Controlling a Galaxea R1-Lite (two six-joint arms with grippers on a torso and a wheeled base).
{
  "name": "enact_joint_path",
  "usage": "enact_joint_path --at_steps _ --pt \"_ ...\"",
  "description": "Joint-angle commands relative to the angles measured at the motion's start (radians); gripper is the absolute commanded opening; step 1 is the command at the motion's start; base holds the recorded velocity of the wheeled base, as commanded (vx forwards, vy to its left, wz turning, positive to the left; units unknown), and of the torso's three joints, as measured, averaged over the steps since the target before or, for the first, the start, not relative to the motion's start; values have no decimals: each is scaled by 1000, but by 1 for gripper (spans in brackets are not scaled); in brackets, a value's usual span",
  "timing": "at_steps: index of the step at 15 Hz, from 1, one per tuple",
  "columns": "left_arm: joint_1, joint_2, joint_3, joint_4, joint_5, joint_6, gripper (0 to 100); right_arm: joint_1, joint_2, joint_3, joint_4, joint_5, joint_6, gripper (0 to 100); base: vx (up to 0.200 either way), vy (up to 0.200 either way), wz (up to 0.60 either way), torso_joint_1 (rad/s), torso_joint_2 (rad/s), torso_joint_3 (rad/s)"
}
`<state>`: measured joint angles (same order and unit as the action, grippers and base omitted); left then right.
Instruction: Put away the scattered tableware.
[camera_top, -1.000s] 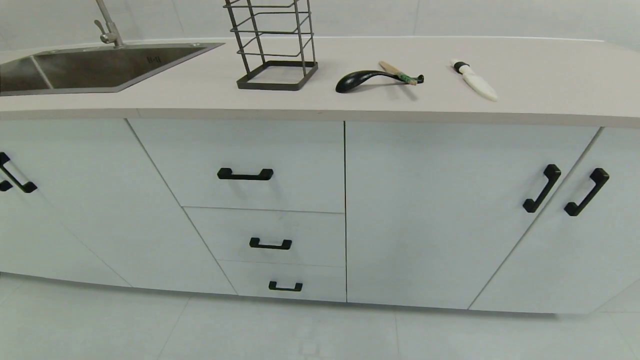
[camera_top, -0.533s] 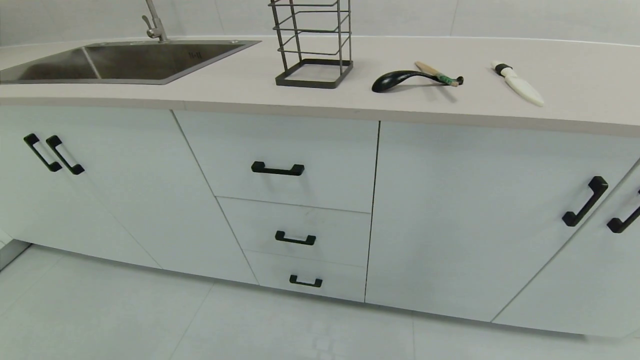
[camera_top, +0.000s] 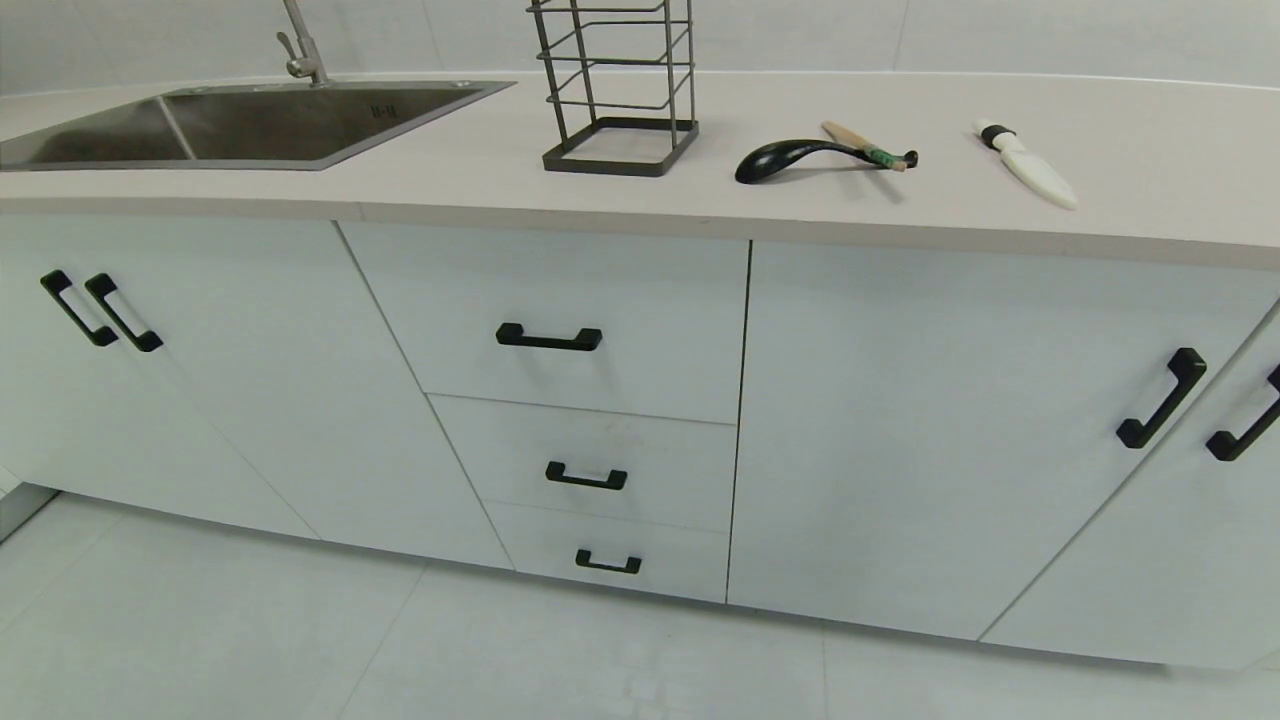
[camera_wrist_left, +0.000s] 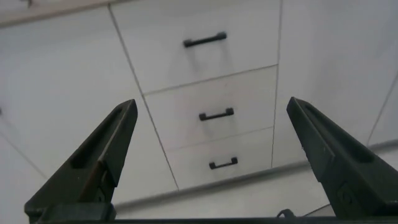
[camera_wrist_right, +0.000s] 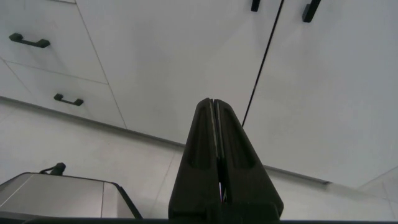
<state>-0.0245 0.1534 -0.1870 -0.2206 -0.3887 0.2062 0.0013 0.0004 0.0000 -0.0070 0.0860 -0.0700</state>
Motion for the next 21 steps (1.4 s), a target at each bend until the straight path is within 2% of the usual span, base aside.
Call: enact_joint_path --at_steps 1,2,3,4,5,9,10,11,13,14,15,16,17,18,20,21 --pt "-124 261 -196 72 -32 188 100 0 0 0 1 1 -1 0 0 0 0 0 0 0" --pt "-203 353 -269 153 -32 295 100 0 0 0 1 0 -1 0 0 0 0 0 0 0" --pt "-252 408 -318 251 -30 368 100 0 0 0 1 1 -1 0 0 0 0 0 0 0" --pt "-262 428 -342 325 -29 407 100 0 0 0 -1 0 -1 0 0 0 0 0 0 0" --pt "-262 437 -348 371 -29 429 100 0 0 0 1 1 -1 0 0 0 0 0 0 0" --pt "-265 491 -345 391 -29 437 100 0 0 0 -1 1 -1 0 0 0 0 0 0 0" --pt "-273 517 -342 392 -29 452 100 0 0 0 1 0 -1 0 0 0 0 0 0 0" --pt "-285 543 -335 396 -29 489 100 0 0 0 -1 1 -1 0 0 0 0 0 0 0" --pt "-353 597 -316 480 -29 651 100 0 0 0 -1 0 -1 0 0 0 0 0 0 0" --pt "-367 612 -316 520 -25 696 100 0 0 0 -1 0 -1 0 0 0 0 0 0 0" --pt "-374 623 -316 621 -19 797 100 0 0 0 -1 0 -1 0 0 0 0 0 0 0" --pt "-374 626 -318 678 2 822 100 0 0 0 -1 0 -1 0 0 0 0 0 0 0" --pt "-374 627 -318 692 10 828 100 0 0 0 1 0 -1 0 0 0 0 0 0 0" --pt "-376 675 -319 705 45 869 100 0 0 0 1 0 -1 0 0 0 0 0 0 0" --pt "-376 801 -341 655 60 1000 100 0 0 0 1 1 -1 0 0 0 0 0 0 0" --pt "-376 900 -356 601 62 1101 100 0 0 0 1 1 -1 0 0 0 0 0 0 0"
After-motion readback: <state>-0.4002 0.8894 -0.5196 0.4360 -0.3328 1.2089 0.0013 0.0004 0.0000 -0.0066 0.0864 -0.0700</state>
